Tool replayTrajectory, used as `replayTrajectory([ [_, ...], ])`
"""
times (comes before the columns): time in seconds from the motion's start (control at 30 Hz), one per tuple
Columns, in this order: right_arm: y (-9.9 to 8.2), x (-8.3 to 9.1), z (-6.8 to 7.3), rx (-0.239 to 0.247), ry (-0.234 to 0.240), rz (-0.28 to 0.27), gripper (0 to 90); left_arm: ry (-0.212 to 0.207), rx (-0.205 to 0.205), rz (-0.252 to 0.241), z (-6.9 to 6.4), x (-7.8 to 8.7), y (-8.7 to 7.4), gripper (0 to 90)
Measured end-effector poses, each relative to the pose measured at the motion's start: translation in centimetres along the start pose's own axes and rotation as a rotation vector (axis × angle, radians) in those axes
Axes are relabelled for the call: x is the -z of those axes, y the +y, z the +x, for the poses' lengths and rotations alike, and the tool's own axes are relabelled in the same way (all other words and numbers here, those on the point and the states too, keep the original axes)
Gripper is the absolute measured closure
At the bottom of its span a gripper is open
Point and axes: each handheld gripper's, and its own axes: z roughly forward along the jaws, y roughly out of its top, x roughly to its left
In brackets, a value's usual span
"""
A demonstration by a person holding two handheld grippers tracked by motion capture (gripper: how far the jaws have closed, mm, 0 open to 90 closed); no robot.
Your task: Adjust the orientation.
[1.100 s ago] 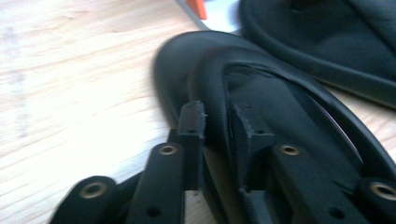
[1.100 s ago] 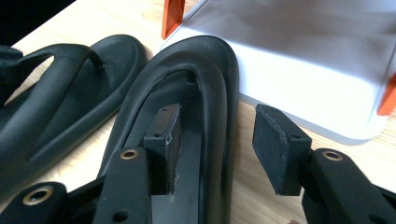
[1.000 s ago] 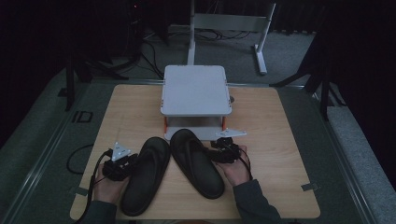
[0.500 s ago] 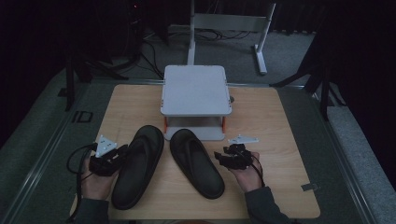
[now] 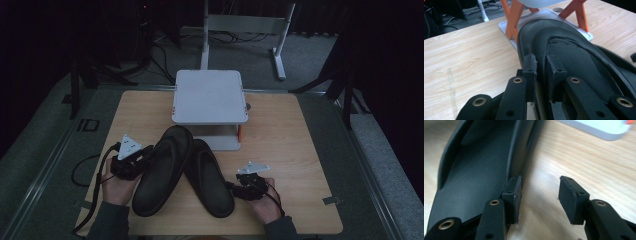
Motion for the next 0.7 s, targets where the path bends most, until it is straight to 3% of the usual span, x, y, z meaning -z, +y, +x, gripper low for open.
replayTrajectory([
  [0.17, -0.1, 0.1, 1.6, 0.034, 0.074, 0.002, 50.6, -0.008, -0.001, 0.009, -0.5, -0.5, 0.3, 79.0],
  [0.5, 0.1, -0.1, 4.2, 0.111, 0.155, -0.002, 46.0, -0.036, 0.002, 0.012, -2.0, -1.8, 1.3, 79.0],
  [0.6, 0.2, 0.0, 4.1, 0.104, 0.159, -0.003, 45.3, -0.047, 0.001, 0.016, -2.6, -2.4, 1.7, 79.0],
  [0.7, 0.5, 0.8, 2.8, 0.062, 0.121, -0.039, 45.4, -0.075, -0.01, 0.02, -3.8, -3.4, 2.3, 79.0],
])
